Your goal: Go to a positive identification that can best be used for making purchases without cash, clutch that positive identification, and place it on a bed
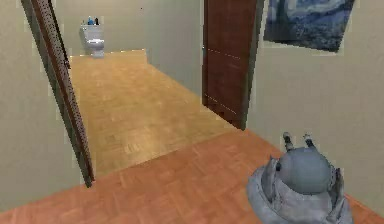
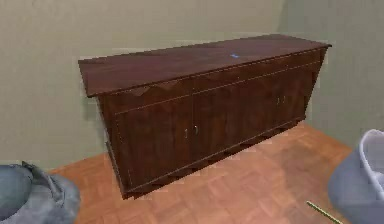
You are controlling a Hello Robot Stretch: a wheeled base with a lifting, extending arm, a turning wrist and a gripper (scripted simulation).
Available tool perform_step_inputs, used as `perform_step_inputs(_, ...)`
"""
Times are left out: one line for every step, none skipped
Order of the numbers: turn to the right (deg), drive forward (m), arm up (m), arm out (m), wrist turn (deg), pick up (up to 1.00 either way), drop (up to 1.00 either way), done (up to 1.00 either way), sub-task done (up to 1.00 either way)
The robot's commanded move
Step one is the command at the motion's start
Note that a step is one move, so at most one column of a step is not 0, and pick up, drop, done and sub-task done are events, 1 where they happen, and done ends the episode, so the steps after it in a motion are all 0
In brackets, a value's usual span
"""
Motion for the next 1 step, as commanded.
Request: perform_step_inputs(45.0,0.00,0.00,0.00,0.0,0.00,0.00,0.00,0.00)
